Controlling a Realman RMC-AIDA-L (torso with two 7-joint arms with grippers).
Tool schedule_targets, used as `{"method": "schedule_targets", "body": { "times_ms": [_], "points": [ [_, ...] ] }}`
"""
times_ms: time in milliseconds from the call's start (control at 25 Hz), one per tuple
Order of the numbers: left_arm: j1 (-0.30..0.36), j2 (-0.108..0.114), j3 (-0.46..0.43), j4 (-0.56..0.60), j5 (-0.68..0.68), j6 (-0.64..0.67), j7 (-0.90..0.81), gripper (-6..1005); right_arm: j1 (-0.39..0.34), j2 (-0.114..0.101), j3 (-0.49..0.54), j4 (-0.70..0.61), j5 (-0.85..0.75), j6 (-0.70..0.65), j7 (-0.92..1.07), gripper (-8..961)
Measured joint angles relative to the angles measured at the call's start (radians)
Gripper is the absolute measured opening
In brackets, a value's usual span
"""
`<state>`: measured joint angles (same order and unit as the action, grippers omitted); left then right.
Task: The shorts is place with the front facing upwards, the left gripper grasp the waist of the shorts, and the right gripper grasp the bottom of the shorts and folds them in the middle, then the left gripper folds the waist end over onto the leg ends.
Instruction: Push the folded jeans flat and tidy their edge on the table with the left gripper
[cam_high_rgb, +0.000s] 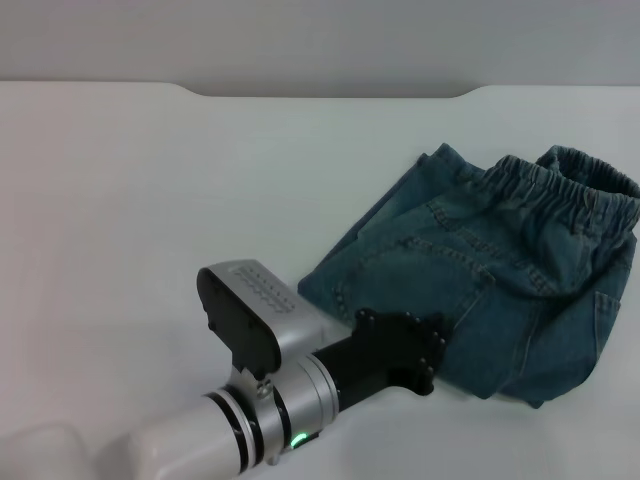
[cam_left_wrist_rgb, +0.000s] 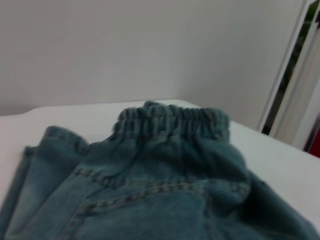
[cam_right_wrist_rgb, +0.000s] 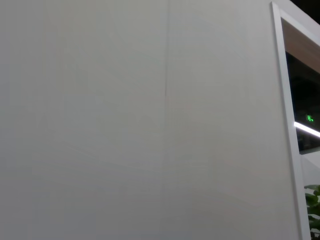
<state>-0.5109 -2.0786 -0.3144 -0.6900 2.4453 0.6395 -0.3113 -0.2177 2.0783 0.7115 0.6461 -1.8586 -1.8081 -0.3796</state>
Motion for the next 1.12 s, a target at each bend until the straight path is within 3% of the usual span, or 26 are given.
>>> {"method": "schedule_targets", "body": {
  "times_ms": [1120],
  "points": [
    [-0.113, 0.0, -0.203, 0.192, -0.01, -0.107, -0.029, 81, 0.006, -0.003, -0.055, 0.104, 0.004, -0.02, -0.141, -2]
  ]
}}
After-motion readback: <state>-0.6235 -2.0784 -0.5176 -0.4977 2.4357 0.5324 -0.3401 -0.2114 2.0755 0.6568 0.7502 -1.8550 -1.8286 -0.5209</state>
